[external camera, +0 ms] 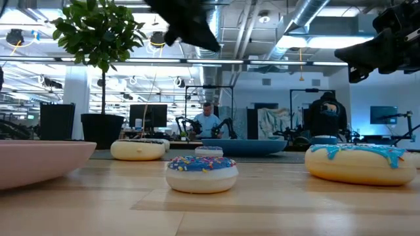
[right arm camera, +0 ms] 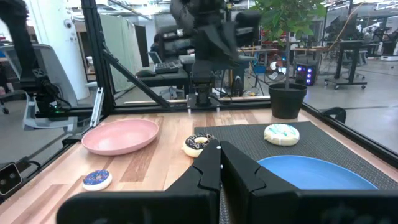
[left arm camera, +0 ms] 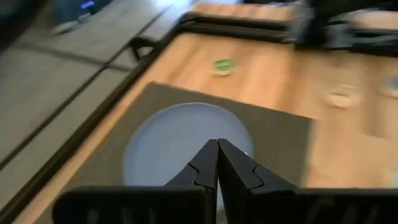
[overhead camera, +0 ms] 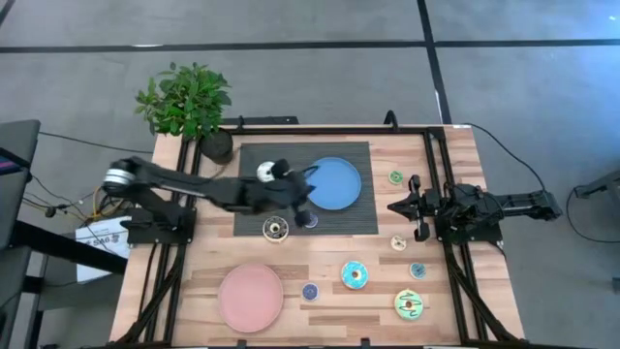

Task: Pick & Place donuts
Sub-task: Put the big white donut on the light orange plate, then put the small green donut on the blue plate

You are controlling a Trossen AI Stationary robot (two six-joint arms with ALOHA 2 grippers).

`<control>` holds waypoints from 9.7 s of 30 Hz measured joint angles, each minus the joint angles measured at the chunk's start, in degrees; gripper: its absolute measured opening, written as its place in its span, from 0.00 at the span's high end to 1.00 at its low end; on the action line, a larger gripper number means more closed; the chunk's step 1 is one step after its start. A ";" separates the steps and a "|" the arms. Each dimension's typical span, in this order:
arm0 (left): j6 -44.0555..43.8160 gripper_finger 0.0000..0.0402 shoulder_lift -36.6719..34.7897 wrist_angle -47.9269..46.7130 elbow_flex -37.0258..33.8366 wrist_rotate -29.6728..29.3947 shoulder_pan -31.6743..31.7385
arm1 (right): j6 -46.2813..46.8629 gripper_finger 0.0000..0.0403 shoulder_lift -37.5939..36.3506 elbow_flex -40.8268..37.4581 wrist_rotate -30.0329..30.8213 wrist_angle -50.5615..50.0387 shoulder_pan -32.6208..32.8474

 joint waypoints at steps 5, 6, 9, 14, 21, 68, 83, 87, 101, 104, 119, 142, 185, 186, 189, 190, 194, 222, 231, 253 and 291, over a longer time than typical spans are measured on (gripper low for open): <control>-2.35 1.00 10.39 -14.05 13.46 -2.58 0.16 | 0.00 1.00 0.00 0.02 0.01 0.01 0.02; -4.05 1.00 11.88 -17.96 15.70 -2.53 0.46 | -0.01 1.00 0.00 0.02 0.01 0.01 0.00; -12.02 0.97 15.61 -29.43 21.76 -2.06 2.05 | 0.00 1.00 0.00 0.02 0.01 0.00 0.00; -17.24 0.84 18.03 -38.92 23.53 4.10 5.63 | 0.00 1.00 0.00 0.02 0.00 0.00 0.02; -16.20 0.55 17.91 -41.63 20.23 15.91 10.15 | 0.00 1.00 0.00 0.02 0.01 0.00 0.02; 4.05 0.33 17.84 -37.65 3.09 27.38 30.11 | 0.00 1.00 0.00 0.02 0.00 0.00 0.02; 3.12 0.66 17.84 -36.31 3.07 26.03 30.11 | 0.00 1.00 0.00 0.02 0.00 0.01 0.01; 3.04 0.73 17.84 -36.33 3.07 26.05 30.11 | 0.00 1.00 0.00 0.02 0.02 0.00 0.02; -4.10 0.79 17.86 -48.22 12.03 26.51 27.43 | 0.00 1.00 0.00 0.02 0.02 0.01 0.01; -7.72 0.79 17.88 -54.71 15.77 26.25 24.27 | 0.00 1.00 0.00 0.02 0.02 0.02 0.02; -40.87 0.79 10.97 -68.30 21.97 28.23 -10.08 | 0.00 1.00 0.00 0.02 0.00 0.00 0.00; -63.90 0.79 10.61 -55.02 10.43 20.91 -44.05 | 0.00 1.00 0.00 0.01 0.00 0.00 0.02; -59.41 0.52 9.92 -50.66 11.56 27.15 -40.90 | 0.00 1.00 0.00 0.02 0.02 0.00 0.00; -58.89 0.52 9.92 -53.50 14.07 26.41 -40.01 | 0.00 1.00 0.00 0.02 0.00 0.00 0.02; -57.30 0.52 9.92 -61.90 21.94 23.87 -36.83 | -0.01 1.00 0.00 0.02 0.01 0.01 0.02; -56.43 0.52 9.90 -64.00 24.59 23.09 -35.62 | 0.00 1.00 0.00 0.02 0.00 0.02 0.00; -49.96 0.52 9.88 -68.42 33.65 19.86 -30.01 | 0.00 1.00 0.00 0.02 0.01 0.00 0.02; -7.49 0.52 10.36 -38.03 33.93 19.22 -1.63 | 7.99 1.00 0.00 0.01 -0.02 0.04 0.61; -7.20 0.52 2.79 -29.18 14.66 18.73 -1.67 | 10.88 1.00 5.35 8.32 9.23 -2.07 3.17; -14.92 0.52 -50.82 -13.56 -31.00 18.99 -1.24 | 45.57 0.84 71.45 57.18 12.36 -62.99 -25.86; -21.55 0.52 -55.17 -13.91 -31.73 14.55 -1.24 | 37.36 0.26 90.42 43.95 1.05 -41.41 -45.60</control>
